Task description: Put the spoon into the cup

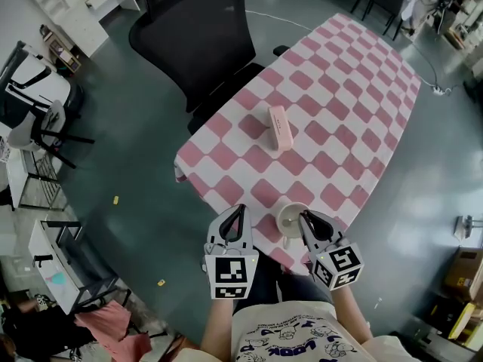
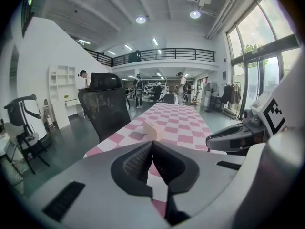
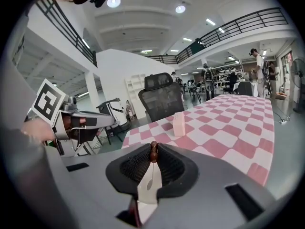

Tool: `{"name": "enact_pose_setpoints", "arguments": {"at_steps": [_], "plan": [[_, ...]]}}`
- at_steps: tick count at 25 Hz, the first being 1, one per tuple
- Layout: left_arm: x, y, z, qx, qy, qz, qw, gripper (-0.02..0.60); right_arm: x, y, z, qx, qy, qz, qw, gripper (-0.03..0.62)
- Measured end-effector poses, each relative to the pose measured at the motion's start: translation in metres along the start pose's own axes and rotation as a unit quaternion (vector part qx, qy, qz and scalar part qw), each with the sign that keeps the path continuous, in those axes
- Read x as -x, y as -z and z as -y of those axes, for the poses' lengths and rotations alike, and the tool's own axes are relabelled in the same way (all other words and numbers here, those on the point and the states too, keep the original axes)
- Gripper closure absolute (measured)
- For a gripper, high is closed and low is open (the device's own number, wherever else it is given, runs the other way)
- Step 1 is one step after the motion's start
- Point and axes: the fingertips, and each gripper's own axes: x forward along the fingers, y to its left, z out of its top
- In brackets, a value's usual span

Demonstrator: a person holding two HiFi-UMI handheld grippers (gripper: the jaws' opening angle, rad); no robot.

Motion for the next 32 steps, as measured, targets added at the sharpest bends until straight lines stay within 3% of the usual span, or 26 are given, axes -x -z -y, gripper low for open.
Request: {"name": "enact_pose_setpoints", "arguments": {"at_steps": [9, 15, 19, 22, 32], "plan": [[0.003, 0.006, 0.006, 0.004, -0.006, -0.010, 0.9999, 0.568, -0.010, 0.020, -0.007, 0.028, -0.013, -0.032, 0.999, 0.542], [0.003, 0.011, 0.009, 0.009, -0.011, -0.011, 0.9998, 0.568, -0.011, 0.022, 0.002, 0.115, 0.024, -0.040, 0.992, 0.530], [0.006, 0.012, 0.011, 0.014, -0.014, -0.008, 0.9998, 0.568, -0.011, 0.023, 0.008, 0.146, 0.054, -0.045, 0.987, 0.511], [0.009, 0.012, 0.014, 0.014, -0.014, -0.009, 0.9998, 0.568, -0.011, 0.027, 0.014, 0.141, 0.064, -0.051, 0.987, 0.438], [0.018, 0.010, 0.014, 0.012, -0.029, -0.008, 0.9995, 0.568, -0.009, 0.022, 0.030, 0.117, 0.081, -0.040, 0.989, 0.390]]}}
